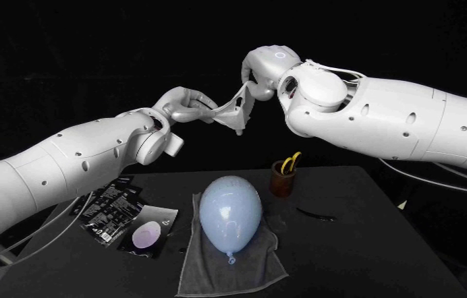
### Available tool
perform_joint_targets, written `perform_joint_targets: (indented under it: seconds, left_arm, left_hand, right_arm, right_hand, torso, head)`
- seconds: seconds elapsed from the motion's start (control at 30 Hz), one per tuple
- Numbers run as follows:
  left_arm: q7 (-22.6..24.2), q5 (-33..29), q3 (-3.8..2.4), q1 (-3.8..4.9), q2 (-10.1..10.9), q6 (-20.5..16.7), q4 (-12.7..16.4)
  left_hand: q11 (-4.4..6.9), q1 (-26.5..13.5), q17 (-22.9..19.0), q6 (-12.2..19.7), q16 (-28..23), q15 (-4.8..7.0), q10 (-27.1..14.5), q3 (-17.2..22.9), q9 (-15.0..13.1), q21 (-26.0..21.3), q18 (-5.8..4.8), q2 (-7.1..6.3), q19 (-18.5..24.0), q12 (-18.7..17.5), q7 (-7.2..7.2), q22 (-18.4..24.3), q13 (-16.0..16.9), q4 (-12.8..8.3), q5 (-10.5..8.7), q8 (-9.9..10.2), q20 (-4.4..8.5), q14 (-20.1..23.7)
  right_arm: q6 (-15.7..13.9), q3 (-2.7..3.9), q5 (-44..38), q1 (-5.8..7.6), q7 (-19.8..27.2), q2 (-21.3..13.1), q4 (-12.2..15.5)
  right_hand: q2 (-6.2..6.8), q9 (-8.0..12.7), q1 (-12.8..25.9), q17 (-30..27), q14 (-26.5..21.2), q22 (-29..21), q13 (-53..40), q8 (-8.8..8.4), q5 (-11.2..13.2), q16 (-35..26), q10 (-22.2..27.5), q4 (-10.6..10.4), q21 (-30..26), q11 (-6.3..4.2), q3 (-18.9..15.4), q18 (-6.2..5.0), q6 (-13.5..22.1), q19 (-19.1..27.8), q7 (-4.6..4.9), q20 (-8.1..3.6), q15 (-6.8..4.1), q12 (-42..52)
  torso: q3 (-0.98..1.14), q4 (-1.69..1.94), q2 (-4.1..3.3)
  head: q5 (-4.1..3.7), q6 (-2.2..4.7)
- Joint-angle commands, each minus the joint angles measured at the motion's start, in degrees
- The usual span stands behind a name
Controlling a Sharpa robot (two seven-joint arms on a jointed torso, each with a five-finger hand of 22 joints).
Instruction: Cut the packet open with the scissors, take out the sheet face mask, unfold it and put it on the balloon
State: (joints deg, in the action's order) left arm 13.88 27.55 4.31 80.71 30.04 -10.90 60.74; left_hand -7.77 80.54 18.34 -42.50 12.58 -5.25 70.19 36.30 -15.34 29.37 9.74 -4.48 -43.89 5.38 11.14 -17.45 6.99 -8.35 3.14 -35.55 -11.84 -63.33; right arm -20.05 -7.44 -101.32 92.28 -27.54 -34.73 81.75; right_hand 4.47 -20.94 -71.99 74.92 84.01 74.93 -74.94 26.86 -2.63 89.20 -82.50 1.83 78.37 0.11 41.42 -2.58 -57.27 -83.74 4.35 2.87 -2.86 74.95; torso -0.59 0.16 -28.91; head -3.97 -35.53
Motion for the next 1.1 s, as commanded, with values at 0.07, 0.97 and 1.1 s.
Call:
perform_joint_targets:
  seconds: [0.07,0.97,1.1]
  left_arm:
    - [-0.62,-4.25,0.03,-0.58,-0.4,0.88,-0.06]
    - [-4.71,-6.95,0.14,-3.03,-0.85,5.06,2.19]
    - [-6.04,-7.38,0.15,-3.66,-1.21,4.28,1.71]
  left_hand:
    - [-0.36,-2.52,0.26,1.1,-0.23,-0.35,-1.75,-1.45,0.72,-1.36,0.13,-1.75,-0.03,-0.55,1.09,1.07,-0.5,1.55,-0.35,0.87,-1.08,0.62]
    - [-2.18,-6.64,3.44,4.84,0.95,-2.04,-9.11,-43.92,4.26,-15.48,0.85,-7.15,-6.96,2.51,2.29,13.11,-2.74,25.59,-0.25,2.87,-3.46,4.55]
    - [-2.24,-7.09,3.6,5.77,1.05,-2.08,-9.89,-44.5,4.71,-15.82,0.86,-7.99,-7.29,2.35,2.28,13.35,-2.9,25.62,-0.21,3.73,-3.44,4.69]
  right_arm:
    - [-2.77,0.08,0.32,0.07,-0.96,0.05,0.21]
    - [-3.19,0.08,0.43,0.06,-2.52,1.09,-0.51]
    - [-3.45,0.08,0.43,0.05,-2.56,1.23,-0.39]
  right_hand:
    - [0.36,-2.04,0.34,14.08,5.76,12.14,-1.93,0.71,-0.15,0.33,-0.31,0.16,0.14,-0.02,0.21,0.35,-0.62,-2.53,0.17,-0.06,-0.42,0.34]
    - [0.41,-2.06,0.3,14.17,5.78,12.15,-1.94,0.76,-0.15,0.37,-0.35,0.2,0.22,-0.09,0.4,0.36,-0.69,-2.56,0.12,-0.11,-0.49,0.33]
    - [0.42,-2.06,0.28,14.17,5.78,12.15,-1.96,0.76,-0.15,0.37,-0.37,0.22,0.19,-0.1,0.43,0.35,-0.7,-2.56,0.12,-0.11,-0.5,0.35]
  torso:
    - [0.06,0.0,0.07]
    - [0.05,-0.04,0.05]
    - [0.09,-0.04,0.03]
  head:
    - [-0.07,0.01]
    - [-0.11,0.05]
    - [-0.26,0.18]
